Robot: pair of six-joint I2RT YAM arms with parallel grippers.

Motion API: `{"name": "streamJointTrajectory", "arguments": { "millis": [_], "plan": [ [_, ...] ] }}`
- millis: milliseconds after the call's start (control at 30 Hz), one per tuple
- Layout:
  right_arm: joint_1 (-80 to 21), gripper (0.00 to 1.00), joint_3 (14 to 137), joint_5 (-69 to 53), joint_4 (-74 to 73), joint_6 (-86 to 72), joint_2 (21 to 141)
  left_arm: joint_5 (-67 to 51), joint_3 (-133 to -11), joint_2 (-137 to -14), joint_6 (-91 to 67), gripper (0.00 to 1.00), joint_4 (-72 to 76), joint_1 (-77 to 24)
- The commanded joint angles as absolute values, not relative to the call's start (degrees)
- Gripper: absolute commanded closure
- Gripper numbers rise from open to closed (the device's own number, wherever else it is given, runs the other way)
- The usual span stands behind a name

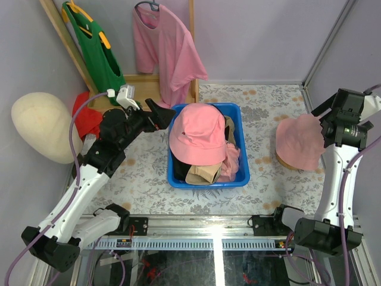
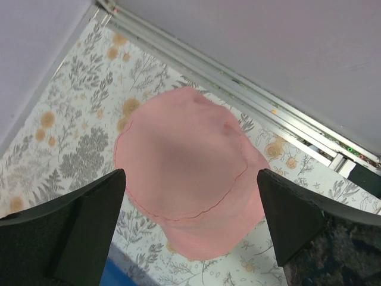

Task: Stack the hats
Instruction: Place the hat on the hat stand, then move the hat stand to the center of the board.

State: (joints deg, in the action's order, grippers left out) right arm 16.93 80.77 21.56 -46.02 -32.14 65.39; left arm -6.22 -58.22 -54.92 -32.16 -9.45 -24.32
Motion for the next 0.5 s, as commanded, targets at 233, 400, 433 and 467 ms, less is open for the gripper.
{"name": "streamJointTrajectory", "arguments": {
  "millis": [233,400,433,467],
  "plan": [
    [22.19,0.00,80.23,28.09,-47.32,-46.93,65.86,-8.02,-58.90,-55.88,-31.38,0.01,-7.43,-23.99],
    [26.94,0.00,75.65,20.53,-44.36,-54.55,66.15,-7.77,-59.39,-56.25,-30.38,0.01,-7.69,-24.02],
    [27.53,0.00,74.73,19.27,-43.28,-55.64,66.10,-7.61,-59.43,-56.22,-30.14,0.01,-7.73,-24.01],
    [28.11,0.00,74.07,18.38,-42.49,-56.66,66.22,-7.53,-59.54,-56.23,-29.88,0.01,-7.78,-24.00]
  ]
}}
